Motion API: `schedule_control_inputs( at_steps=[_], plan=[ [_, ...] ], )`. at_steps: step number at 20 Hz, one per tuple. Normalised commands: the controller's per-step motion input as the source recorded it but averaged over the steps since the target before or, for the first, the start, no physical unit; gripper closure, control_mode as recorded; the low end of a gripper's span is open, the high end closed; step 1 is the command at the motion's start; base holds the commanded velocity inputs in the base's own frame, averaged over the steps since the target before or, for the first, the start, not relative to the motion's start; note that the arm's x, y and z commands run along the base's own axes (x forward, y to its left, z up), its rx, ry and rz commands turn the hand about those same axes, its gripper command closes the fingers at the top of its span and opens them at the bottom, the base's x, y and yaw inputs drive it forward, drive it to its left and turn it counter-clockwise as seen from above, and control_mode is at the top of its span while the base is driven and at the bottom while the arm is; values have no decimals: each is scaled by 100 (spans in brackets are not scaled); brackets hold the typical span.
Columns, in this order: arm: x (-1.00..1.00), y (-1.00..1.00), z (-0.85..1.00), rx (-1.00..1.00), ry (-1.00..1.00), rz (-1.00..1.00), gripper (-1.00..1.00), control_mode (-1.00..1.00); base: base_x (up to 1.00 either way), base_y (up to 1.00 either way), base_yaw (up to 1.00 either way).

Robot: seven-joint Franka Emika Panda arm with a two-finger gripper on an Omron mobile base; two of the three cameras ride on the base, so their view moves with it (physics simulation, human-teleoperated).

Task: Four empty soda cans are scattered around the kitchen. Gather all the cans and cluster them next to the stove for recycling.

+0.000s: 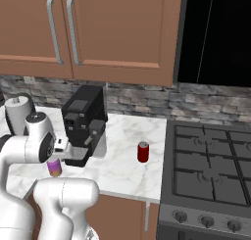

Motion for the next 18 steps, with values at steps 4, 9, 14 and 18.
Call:
schedule_control_inputs(
  at_steps=[4,9,14,18],
  plan=[
    [0,18,-18,0,-1,0,-100,-100,0,0,0],
    [2,13,-18,0,0,0,-100,-100,0,0,0],
    [0,2,-10,0,0,0,-100,-100,0,0,0],
    [1,0,-2,0,0,0,-100,-100,0,0,0]
  ],
)
